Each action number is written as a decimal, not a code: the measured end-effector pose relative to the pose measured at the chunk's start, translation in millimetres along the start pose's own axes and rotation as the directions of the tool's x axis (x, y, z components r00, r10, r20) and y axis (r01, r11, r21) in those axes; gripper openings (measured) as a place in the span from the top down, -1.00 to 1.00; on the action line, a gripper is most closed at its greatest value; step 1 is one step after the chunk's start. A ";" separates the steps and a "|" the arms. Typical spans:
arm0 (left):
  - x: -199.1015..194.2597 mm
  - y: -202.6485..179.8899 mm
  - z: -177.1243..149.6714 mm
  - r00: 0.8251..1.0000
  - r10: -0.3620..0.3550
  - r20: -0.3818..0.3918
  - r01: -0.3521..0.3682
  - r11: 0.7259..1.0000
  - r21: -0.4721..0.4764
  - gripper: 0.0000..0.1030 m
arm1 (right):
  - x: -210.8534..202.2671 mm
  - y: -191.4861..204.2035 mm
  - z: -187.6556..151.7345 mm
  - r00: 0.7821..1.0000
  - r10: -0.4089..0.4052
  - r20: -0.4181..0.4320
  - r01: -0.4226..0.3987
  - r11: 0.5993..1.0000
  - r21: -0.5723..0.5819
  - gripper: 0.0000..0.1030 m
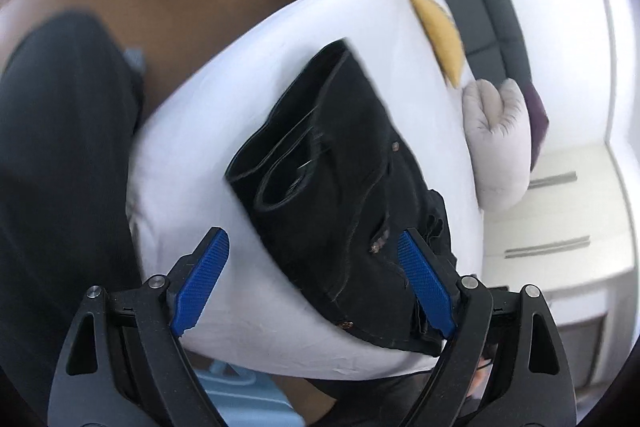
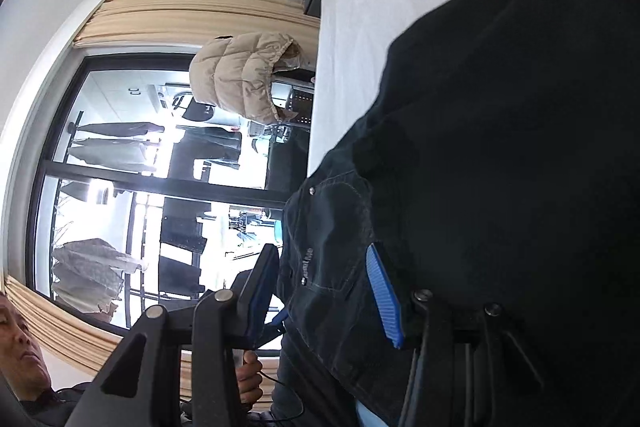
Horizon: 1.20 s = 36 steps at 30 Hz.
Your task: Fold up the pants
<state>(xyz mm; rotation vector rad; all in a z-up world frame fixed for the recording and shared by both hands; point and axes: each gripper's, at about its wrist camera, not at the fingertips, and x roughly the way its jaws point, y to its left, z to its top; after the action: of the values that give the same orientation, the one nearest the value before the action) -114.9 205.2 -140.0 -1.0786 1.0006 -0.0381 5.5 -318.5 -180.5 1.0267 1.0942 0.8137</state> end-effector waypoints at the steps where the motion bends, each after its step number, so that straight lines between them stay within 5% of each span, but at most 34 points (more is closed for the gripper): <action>1: 4.1 5.0 0.9 1.000 -0.013 -0.013 0.013 1.000 -0.026 -0.68 | 0.4 -1.2 -0.9 1.000 -0.001 -0.001 0.001 1.000 0.003 0.02; 10: 21.9 25.1 6.0 0.996 -0.076 0.044 0.080 0.991 -0.104 -0.66 | 14.0 0.6 3.5 1.000 0.023 -0.013 -0.023 1.000 0.007 0.02; 12: 23.3 24.0 8.4 0.994 -0.096 0.044 0.100 0.991 -0.089 -0.27 | 14.8 -0.4 5.1 1.000 0.019 -0.015 -0.019 1.000 0.008 0.02; 14: 27.5 23.6 11.1 0.995 -0.101 0.021 0.103 0.991 -0.083 0.42 | 15.6 -1.2 6.8 1.000 0.013 -0.020 -0.013 1.000 0.010 0.02; 20: 32.1 2.9 14.0 0.995 -0.093 0.017 0.093 0.996 -0.004 0.73 | 30.0 7.6 17.2 0.997 -0.030 -0.077 0.029 0.999 -0.015 0.02; 25: 19.3 -43.4 12.7 0.996 -0.072 0.051 0.062 0.981 0.185 0.76 | 57.1 11.9 28.3 0.979 -0.106 -0.176 0.099 0.994 -0.046 0.01; 28: 13.0 -78.9 6.6 0.995 -0.070 0.072 0.044 0.949 0.312 0.75 | 72.5 5.8 32.8 0.956 -0.193 -0.221 0.189 0.981 -0.042 0.18; 34: 40.1 -164.3 -26.3 0.996 -0.069 0.064 0.022 0.836 0.548 0.75 | 71.4 -7.8 29.5 0.958 -0.227 -0.176 0.227 0.974 -0.023 0.79; 36: 52.3 -190.0 -42.7 0.997 -0.065 0.047 0.023 0.789 0.614 0.76 | 64.3 -10.5 29.9 0.964 -0.203 -0.173 0.207 0.978 0.007 0.70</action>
<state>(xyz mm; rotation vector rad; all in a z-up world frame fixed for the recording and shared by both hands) -33.7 51.9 -37.2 -0.4930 0.8146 -0.3454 52.3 -270.8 -206.6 0.8578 1.3372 0.7320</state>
